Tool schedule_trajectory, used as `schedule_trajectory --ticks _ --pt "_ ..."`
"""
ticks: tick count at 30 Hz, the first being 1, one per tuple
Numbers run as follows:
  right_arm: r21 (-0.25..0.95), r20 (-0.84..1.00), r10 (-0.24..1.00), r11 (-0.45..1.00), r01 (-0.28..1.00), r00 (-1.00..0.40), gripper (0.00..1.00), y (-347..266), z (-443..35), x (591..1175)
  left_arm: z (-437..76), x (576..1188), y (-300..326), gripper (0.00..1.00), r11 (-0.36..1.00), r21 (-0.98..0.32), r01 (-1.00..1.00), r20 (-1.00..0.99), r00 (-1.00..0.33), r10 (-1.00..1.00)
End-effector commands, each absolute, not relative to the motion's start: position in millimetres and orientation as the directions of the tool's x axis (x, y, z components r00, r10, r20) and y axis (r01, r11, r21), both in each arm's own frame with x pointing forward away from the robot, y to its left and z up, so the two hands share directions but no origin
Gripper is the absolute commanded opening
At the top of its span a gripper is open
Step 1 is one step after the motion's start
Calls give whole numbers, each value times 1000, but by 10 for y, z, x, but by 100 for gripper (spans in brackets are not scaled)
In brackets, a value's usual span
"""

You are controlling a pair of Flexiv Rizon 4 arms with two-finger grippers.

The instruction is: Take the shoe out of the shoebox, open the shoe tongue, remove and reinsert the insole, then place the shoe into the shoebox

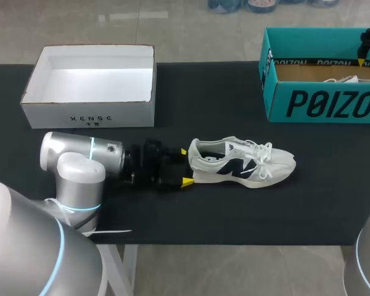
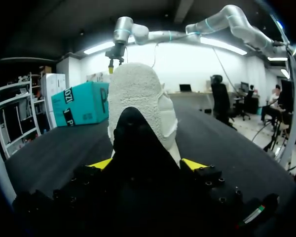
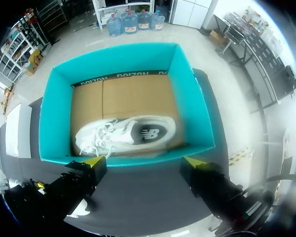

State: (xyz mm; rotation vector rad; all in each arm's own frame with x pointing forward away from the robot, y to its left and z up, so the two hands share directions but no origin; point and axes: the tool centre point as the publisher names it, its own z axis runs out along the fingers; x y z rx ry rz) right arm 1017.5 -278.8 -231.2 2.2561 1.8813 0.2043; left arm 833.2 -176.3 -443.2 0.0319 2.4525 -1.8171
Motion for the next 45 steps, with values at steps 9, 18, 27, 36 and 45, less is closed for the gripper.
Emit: schedule_trajectory --ticks 9,18,27,36,45 --pt "239 -19 983 -173 955 183 100 -2787 -2317 10170 -4439 8322 -1782 0 295 -953 70 -84 -996 -37" --pt "245 -123 941 -279 929 315 100 -2150 -2169 9736 -4439 8322 -1782 0 295 -953 70 -84 -996 -37" --pt "273 -250 868 -361 892 429 100 -1347 -2187 9186 -4439 8322 -1782 0 295 -953 70 -84 -996 -37" --pt "225 -350 909 -152 962 226 100 -596 -2453 8875 -4439 8322 -1782 0 295 -953 70 -84 -996 -37" --pt "225 -350 909 -152 962 226 100 -596 -2453 8875 -4439 8322 -1782 0 295 -953 70 -84 -996 -37"
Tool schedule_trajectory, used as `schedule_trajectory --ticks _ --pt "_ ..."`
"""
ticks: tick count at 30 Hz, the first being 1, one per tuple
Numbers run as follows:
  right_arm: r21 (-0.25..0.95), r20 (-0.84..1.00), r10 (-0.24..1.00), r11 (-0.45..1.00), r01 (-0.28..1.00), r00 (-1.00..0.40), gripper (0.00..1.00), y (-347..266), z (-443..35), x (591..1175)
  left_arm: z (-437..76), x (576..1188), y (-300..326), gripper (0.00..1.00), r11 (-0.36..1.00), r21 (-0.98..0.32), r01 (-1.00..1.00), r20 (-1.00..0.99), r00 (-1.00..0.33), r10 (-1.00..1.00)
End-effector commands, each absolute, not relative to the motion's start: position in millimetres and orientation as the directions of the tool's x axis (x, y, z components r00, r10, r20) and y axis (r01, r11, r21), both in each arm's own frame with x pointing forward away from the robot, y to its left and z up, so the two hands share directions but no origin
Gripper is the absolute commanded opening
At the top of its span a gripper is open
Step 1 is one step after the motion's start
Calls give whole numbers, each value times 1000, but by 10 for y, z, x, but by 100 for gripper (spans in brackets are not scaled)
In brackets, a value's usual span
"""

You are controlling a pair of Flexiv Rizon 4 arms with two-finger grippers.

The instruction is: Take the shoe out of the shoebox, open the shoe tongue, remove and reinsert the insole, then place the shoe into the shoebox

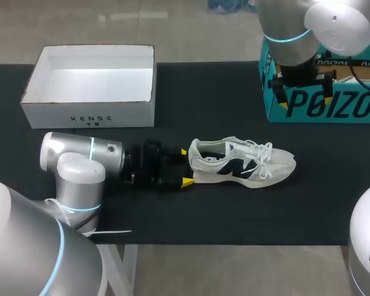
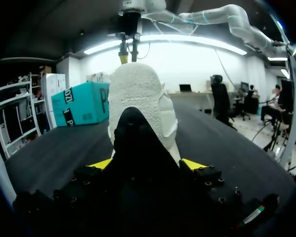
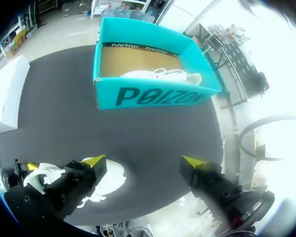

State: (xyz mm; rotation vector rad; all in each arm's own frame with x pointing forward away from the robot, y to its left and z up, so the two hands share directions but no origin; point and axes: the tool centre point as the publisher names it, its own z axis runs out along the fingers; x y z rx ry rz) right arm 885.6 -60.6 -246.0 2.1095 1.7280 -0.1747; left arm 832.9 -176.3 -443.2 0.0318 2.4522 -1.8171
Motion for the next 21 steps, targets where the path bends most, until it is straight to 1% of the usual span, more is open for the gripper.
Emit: schedule_trajectory --ticks 1,8,10,15,18,21 --pt "225 -350 909 -152 962 226 100 -596 -2453 8875 -4439 8322 -1782 0 295 -953 70 -84 -996 -37" --pt "225 -350 909 -152 962 226 100 -596 -2453 8875 -4439 8322 -1782 0 295 -953 70 -84 -996 -37" --pt "209 -386 895 -152 966 224 100 -453 -2459 8779 -4439 8322 -1782 0 295 -953 70 -84 -996 -37" --pt "185 -324 926 -139 973 194 100 -57 -2500 8466 -4439 8322 -1782 0 295 -953 70 -84 -996 -37" --pt "190 -305 934 -130 973 184 100 204 -2529 8248 -4439 8322 -1782 0 295 -953 70 -84 -996 -37" --pt "190 -343 922 -118 975 178 100 418 -2592 8123 -4439 8322 -1782 0 295 -953 70 -84 -996 -37"
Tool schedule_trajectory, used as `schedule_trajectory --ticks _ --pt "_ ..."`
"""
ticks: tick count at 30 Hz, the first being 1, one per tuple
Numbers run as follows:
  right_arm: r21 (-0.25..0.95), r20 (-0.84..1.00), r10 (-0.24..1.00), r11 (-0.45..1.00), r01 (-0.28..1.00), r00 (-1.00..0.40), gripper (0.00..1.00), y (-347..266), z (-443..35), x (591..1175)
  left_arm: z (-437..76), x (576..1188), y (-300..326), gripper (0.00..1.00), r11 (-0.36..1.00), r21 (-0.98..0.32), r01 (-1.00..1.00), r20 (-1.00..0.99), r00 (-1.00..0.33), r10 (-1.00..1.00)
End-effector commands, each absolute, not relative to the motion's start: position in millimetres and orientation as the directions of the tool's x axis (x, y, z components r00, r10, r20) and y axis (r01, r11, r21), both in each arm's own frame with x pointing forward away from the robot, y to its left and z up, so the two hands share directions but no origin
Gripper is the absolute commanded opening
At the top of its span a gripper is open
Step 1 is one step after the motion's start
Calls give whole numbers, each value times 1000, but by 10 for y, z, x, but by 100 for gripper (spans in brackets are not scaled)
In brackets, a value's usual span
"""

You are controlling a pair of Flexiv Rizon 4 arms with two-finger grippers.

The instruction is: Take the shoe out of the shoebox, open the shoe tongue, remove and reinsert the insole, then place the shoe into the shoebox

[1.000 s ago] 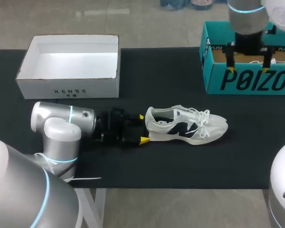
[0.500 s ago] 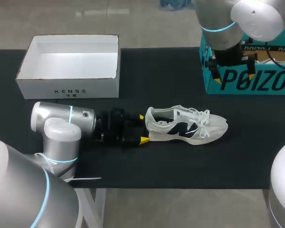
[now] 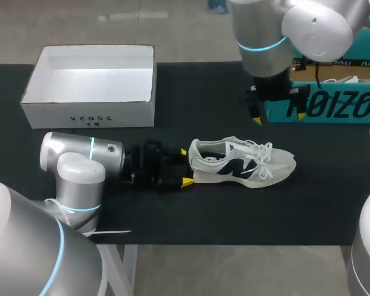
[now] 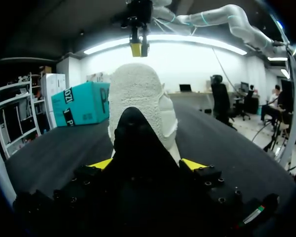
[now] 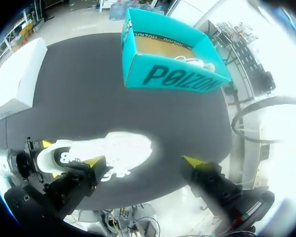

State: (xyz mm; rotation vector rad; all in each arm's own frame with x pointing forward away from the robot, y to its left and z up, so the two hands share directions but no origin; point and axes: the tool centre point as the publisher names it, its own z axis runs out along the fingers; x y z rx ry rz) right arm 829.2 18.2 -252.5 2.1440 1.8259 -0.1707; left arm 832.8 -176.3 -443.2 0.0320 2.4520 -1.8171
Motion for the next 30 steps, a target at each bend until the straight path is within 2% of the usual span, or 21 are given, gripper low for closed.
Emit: schedule_trajectory --ticks 1,5,9,19,30 --pt "197 -355 916 -121 973 186 100 470 -2593 8096 -4439 8322 -1782 0 295 -953 70 -84 -996 -37" --pt "214 -473 861 -92 972 186 100 705 -2625 8030 -4439 8322 -1782 0 295 -953 70 -84 -996 -37" --pt "224 -513 831 -114 968 216 100 774 -2734 8070 -4439 8322 -1782 0 295 -953 70 -84 -996 -37" --pt "254 -473 833 -181 950 286 100 791 -2988 8233 -4439 8322 -1782 0 295 -953 70 -84 -996 -37" --pt "224 -459 857 -144 964 234 100 982 -3186 8269 -4439 8322 -1782 0 295 -953 70 -84 -996 -37"
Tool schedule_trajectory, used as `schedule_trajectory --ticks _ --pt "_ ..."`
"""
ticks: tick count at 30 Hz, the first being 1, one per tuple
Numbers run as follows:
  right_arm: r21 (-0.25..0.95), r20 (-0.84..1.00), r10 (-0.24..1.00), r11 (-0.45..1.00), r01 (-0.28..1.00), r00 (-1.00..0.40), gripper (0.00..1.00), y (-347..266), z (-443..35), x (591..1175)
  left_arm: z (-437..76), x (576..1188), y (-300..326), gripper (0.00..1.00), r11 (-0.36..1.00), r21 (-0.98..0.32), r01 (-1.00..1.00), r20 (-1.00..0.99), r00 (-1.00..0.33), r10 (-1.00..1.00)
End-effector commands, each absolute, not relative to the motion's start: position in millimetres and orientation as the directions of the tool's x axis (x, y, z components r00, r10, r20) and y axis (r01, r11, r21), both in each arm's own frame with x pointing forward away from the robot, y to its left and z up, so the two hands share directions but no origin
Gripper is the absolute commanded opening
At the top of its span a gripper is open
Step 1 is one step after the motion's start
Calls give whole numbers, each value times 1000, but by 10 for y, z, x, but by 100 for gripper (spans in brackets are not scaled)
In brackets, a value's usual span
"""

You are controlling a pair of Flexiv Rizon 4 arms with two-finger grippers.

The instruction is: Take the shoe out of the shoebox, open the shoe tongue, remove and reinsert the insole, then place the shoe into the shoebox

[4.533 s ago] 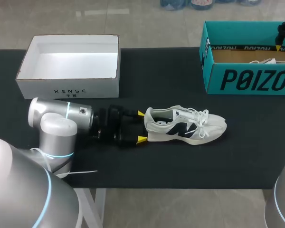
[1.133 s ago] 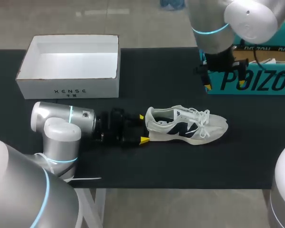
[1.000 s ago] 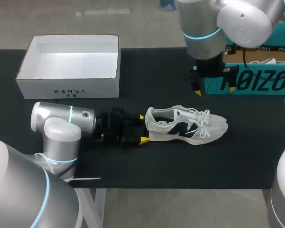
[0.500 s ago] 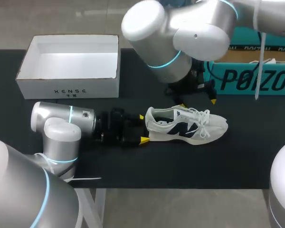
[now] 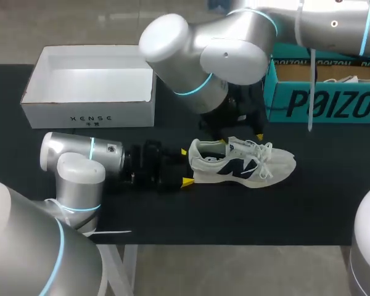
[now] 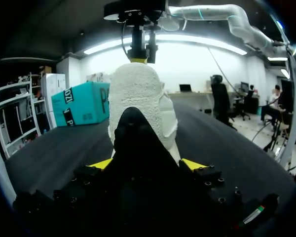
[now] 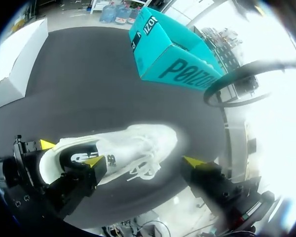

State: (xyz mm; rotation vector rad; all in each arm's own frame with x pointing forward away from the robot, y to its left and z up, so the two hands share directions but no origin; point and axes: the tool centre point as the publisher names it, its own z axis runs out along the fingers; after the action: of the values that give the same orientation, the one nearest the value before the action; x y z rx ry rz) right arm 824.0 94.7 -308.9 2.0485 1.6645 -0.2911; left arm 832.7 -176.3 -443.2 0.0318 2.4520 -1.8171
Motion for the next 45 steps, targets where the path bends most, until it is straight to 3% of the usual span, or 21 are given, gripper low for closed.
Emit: schedule_trajectory --ticks 1,16,34,36,37,38,39,43,45 --pt "223 -459 857 -143 964 233 100 987 -3211 8270 -4439 8322 -1782 0 295 -953 70 -84 -996 -37" --pt "241 -473 861 -79 967 188 100 1092 -3476 8381 -4439 8322 -1782 0 295 -953 70 -84 -996 -37" --pt "238 -458 863 -112 965 213 100 784 -3599 8508 -4439 8322 -1782 0 295 -953 70 -84 -996 -37" --pt "235 -455 864 -115 965 214 73 773 -3595 8510 -4439 8322 -1782 0 295 -953 70 -84 -996 -37" --pt "234 -454 865 -118 965 215 68 767 -3593 8510 -4439 8322 -1782 0 295 -953 70 -84 -996 -37" --pt "232 -448 867 -121 965 216 79 761 -3585 8502 -4439 8322 -1782 0 295 -953 70 -84 -996 -37" --pt "232 -442 871 -121 965 215 98 759 -3573 8490 -4439 8322 -1782 0 295 -953 70 -84 -996 -37" --pt "236 -437 874 -115 965 211 100 769 -3544 8456 -4439 8322 -1782 0 295 -953 70 -84 -996 -37" --pt "236 -436 875 -115 965 211 82 759 -3537 8451 -4439 8322 -1782 0 295 -953 70 -84 -996 -37"
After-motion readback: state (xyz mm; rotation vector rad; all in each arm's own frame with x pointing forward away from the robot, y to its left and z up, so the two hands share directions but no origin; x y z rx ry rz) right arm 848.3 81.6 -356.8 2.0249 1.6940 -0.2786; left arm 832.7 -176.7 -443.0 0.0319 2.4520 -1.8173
